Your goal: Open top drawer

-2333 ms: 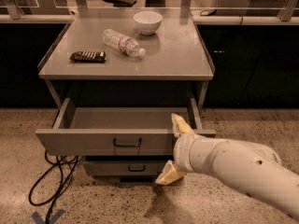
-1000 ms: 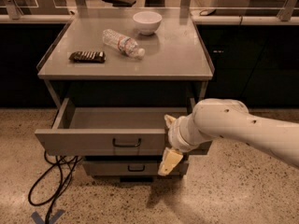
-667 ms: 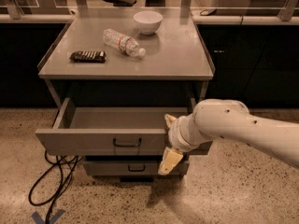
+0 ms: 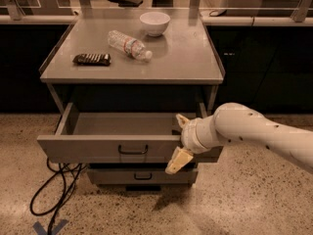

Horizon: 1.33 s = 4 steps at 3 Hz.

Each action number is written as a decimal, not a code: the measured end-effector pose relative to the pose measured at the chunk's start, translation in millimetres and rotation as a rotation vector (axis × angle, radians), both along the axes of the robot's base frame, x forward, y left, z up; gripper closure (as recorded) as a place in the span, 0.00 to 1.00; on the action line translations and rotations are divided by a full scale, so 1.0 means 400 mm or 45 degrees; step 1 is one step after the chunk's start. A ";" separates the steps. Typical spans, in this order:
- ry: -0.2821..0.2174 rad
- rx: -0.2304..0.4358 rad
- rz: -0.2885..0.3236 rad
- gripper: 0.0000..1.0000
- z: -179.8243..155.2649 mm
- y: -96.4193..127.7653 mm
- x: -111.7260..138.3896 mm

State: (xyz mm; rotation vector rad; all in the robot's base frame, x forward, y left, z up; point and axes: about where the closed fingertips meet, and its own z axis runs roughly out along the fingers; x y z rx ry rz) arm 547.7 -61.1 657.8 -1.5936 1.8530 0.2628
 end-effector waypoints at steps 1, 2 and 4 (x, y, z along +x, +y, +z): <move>0.002 0.006 -0.001 0.00 -0.004 -0.001 0.003; 0.002 0.006 -0.001 0.18 -0.004 -0.001 0.003; 0.002 0.006 -0.001 0.65 -0.004 -0.001 0.003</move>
Offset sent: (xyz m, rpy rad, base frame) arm 0.0013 -0.0004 -0.0015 0.0048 0.0014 -0.0009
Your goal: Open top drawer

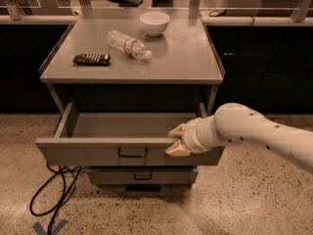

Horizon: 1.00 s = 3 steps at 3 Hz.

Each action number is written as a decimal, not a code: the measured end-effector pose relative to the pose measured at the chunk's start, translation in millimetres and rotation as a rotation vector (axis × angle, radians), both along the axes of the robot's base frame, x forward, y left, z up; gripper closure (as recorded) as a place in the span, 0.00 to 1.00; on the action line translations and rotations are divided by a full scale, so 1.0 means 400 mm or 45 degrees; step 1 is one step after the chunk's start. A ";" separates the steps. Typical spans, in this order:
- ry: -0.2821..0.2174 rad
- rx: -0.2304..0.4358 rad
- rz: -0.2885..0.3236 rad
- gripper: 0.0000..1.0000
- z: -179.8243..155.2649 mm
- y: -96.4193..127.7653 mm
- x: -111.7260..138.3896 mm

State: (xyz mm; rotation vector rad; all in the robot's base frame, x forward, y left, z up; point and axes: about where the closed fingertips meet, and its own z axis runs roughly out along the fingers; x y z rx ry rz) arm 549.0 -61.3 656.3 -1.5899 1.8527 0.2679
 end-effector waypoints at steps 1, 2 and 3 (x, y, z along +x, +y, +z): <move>0.000 0.000 0.000 0.89 0.000 0.000 0.000; 0.000 0.000 0.000 1.00 0.004 0.000 0.000; -0.045 -0.017 -0.001 1.00 0.017 -0.013 -0.036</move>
Offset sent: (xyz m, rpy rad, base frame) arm -0.0003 -0.0090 0.0097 -0.0294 -0.0188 -0.0213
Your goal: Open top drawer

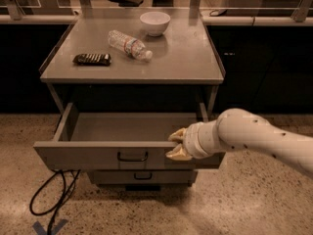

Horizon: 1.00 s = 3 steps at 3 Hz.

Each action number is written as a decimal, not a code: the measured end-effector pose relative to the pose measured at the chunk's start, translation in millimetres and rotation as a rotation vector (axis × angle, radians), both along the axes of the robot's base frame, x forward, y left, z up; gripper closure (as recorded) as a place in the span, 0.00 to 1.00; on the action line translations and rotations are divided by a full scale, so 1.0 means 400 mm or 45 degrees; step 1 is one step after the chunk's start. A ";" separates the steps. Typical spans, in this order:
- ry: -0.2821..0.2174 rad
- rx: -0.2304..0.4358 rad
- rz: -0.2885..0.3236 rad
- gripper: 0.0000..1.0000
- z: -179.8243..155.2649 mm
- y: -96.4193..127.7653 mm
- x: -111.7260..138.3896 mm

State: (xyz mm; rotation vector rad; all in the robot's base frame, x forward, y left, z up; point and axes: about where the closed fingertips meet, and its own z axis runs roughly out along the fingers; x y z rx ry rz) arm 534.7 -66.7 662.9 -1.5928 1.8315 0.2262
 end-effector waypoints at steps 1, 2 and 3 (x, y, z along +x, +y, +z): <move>0.000 0.000 0.000 1.00 -0.002 0.000 0.002; -0.045 -0.017 -0.008 1.00 -0.003 -0.002 -0.063; -0.045 -0.017 -0.008 1.00 0.001 -0.002 -0.063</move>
Offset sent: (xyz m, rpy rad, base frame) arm -0.2662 -0.0122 0.0064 -0.1344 -0.3575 -0.0683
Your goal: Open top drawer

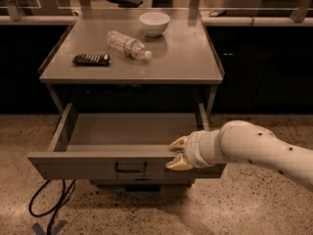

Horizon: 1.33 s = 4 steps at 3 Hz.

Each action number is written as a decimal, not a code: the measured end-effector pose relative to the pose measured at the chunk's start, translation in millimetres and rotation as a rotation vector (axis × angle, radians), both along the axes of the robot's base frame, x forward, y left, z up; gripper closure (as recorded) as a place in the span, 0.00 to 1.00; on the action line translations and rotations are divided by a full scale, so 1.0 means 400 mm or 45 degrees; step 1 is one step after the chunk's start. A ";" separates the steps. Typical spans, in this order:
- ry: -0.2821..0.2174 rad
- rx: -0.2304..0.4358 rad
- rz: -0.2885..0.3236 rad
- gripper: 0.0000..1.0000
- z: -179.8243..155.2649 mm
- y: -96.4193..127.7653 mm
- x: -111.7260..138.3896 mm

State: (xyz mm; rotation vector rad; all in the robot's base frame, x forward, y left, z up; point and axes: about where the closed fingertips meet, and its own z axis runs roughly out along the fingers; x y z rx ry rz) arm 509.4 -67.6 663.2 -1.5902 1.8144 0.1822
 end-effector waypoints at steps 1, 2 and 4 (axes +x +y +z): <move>-0.034 -0.015 -0.021 1.00 -0.003 -0.003 -0.071; -0.059 -0.026 -0.037 1.00 0.003 -0.006 -0.125; -0.078 -0.034 -0.048 1.00 0.006 -0.008 -0.162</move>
Offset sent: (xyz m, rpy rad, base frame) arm -0.3355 -0.0217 -0.0008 -0.1328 -0.3192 -0.2056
